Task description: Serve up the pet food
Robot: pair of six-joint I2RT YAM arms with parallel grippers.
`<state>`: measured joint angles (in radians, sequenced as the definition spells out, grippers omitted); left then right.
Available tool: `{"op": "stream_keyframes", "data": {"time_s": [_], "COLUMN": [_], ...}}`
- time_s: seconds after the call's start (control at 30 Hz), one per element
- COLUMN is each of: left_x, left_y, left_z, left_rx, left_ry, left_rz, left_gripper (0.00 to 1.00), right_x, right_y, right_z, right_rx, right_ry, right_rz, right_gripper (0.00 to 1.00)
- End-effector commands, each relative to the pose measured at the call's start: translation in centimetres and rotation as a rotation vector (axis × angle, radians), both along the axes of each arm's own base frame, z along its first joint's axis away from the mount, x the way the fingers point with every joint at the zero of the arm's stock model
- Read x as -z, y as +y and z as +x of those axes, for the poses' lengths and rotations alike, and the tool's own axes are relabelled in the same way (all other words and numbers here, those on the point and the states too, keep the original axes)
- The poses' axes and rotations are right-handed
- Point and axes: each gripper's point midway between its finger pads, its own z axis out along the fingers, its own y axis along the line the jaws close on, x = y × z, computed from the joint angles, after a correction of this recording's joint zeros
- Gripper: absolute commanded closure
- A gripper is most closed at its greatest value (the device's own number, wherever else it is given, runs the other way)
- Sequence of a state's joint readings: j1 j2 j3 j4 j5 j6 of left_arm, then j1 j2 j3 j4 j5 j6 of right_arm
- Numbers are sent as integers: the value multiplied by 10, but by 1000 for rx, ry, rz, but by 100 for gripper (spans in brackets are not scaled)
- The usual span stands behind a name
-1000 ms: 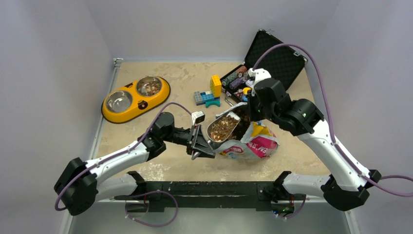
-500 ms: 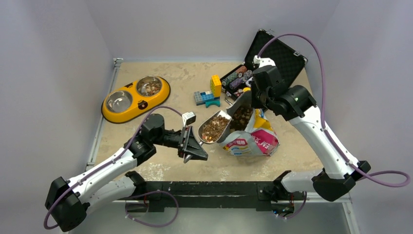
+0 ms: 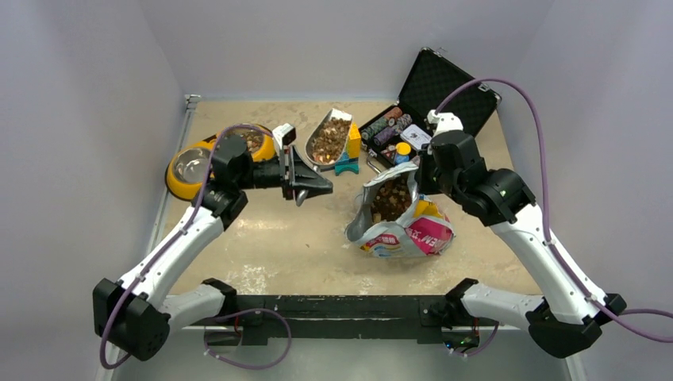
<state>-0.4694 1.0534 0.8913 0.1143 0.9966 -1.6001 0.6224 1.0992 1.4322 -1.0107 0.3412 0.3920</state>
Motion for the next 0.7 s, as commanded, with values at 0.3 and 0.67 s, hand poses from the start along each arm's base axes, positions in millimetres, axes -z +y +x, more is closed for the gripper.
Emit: {"op": "stream_keyframes", "data": {"time_s": [0.3, 0.67], "left_x": [22, 66], "left_y": [93, 203], "left_z": [160, 196], "left_rx": [-358, -611], "left_ry": [-79, -13], "left_rz": [54, 87], "left_gripper": [100, 100], "right_x": [14, 12], "right_y": [1, 12], "right_z": [-20, -28], "right_rx": [-108, -175], "right_ry": [20, -9], "right_rz": [2, 73], "right_gripper": [100, 100]}}
